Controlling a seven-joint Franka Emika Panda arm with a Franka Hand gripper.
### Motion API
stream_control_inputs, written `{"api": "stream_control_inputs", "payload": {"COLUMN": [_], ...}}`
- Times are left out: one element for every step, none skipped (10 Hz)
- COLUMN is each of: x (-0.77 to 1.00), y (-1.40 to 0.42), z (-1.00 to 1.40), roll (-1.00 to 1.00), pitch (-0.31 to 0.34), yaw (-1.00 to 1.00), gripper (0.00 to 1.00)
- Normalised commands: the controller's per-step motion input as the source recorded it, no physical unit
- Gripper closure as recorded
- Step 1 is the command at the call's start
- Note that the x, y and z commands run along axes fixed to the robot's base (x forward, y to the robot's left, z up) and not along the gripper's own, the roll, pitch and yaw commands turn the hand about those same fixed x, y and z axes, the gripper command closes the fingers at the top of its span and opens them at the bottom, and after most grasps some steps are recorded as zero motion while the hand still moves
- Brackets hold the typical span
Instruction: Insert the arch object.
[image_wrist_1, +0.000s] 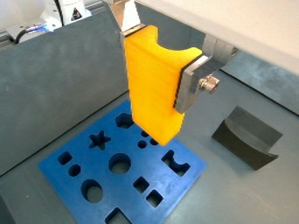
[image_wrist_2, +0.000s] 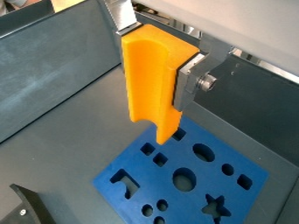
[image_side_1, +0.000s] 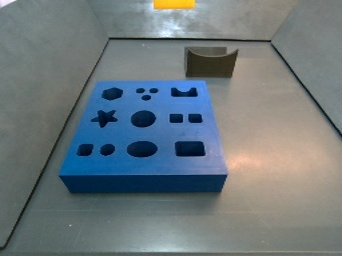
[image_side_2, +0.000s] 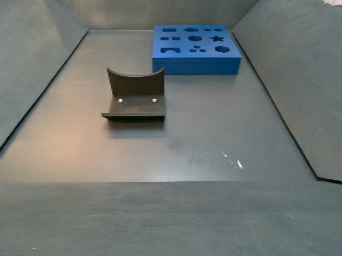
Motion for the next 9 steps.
{"api": "stream_control_inputs", "payload": {"x": [0.02,0.27,0.19,0.13,0.08,0.09,0.08,0.07,0.00], "y": [0.09,0.08,0.24,0.22,0.25,0.19,0.15,0.11,0.04], "z": [-0.13,-0.85,-1.00,-1.00,-1.00,-1.00,-0.99,-0.93,-0.89], "roll": [-0.02,0.21,0.12,0.00,-0.01,-0.06,-0.10,-0.12,-0.09], "pitch": [-0.031,0.000,-0.019,-0.071,-0.056,-0.036,-0.039,-0.049,-0.114], "yaw": [0.00,0.00,0.07,0.10,0.12,0.18,0.21,0.20,0.06], "gripper": [1.00,1.00,1.00,1.00,1.00,1.00,1.00,1.00,1.00]}}
